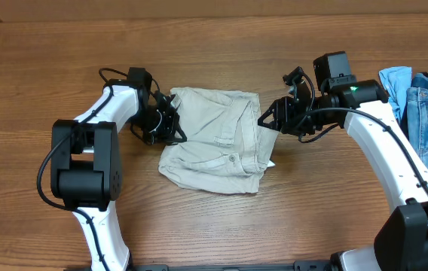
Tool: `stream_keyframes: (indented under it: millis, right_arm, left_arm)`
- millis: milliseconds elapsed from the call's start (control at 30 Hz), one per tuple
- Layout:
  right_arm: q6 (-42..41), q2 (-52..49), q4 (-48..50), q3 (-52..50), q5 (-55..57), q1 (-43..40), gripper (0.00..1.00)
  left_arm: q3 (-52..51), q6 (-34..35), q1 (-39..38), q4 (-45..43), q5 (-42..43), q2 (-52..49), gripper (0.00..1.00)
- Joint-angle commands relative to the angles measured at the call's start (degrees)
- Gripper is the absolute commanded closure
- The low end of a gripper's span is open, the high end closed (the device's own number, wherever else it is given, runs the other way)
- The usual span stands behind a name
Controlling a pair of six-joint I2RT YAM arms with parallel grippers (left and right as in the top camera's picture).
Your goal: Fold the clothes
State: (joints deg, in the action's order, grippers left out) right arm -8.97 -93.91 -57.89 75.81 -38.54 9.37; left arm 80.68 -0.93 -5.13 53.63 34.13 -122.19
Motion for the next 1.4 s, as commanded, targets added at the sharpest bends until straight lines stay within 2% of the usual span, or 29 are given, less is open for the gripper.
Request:
stream_keyframes:
  millis: [0, 100, 300, 467, 633, 800, 900, 1033, 1133, 1200, 1233, 1367]
  right_arm:
    - [0.46, 1.70, -0.11, 0.44, -0.04, -0.24, 0.57]
    - [0.46, 1.70, -0.83, 0.44, -0.04, -0.22, 0.57]
    - [0.46, 1.70, -1.42, 0.44, -0.04, -0.22, 0.57]
    - [0.44, 1.70, -1.88, 0.44, -0.07, -0.22, 0.57]
    - [0.44, 1.70, -2.49, 0.44, -0.04, -0.22, 0.57]
    - [0.24, 1.70, -2.97, 0.44, -0.04, -0.22, 0.57]
    - [0.24, 1.70, -3.67, 0.44, -0.02, -0.22, 0.57]
    - [0.24, 1.70, -3.74, 0.44, -0.02, -0.22, 0.58]
    - [0.24, 1.70, -3.74, 0.44, 0.28, -0.22, 0.57]
    - [0.24, 1.70, -3.74, 0.44, 0.63, -0.22, 0.58]
    - [0.24, 1.70, -3.85, 0.44, 0.61, -0.22, 0.58]
    - [0.24, 1.70, -4.44, 0.44, 0.61, -0.22, 0.58]
  left_arm:
    - [-1.77, 4.92, 2.51, 2.49, -0.59, -0.85, 0.96]
    - [-1.77, 11.80, 9.05, 2.40, 0.46, 3.45, 0.96]
    - [-1.77, 14.62, 25.29, 1.62, -1.70, 11.02, 0.96]
    - [-1.79, 15.61, 38.25, -1.11, -4.17, 10.12, 0.96]
    - [-1.79, 15.23, 45.40, -1.99, -9.27, 9.38, 0.96]
    - [-3.26, 28.57, 53.05, -1.88, -11.02, 9.38, 0.96]
    - [-5.73, 33.55, 56.96, -2.16, -14.91, 9.38, 0.96]
    - [-9.99, 37.22, 59.21, -8.09, -13.42, 9.38, 0.96]
    - [-13.49, 39.52, 58.82, -15.39, -7.45, 9.38, 0.96]
    - [-15.63, 44.78, 57.96, -19.23, -4.09, 9.38, 0.96]
    - [-17.27, 52.06, 57.02, -21.46, -2.82, 9.38, 0.96]
    - [-18.58, 56.06, 55.63, -25.66, -1.14, 9.38, 0.96]
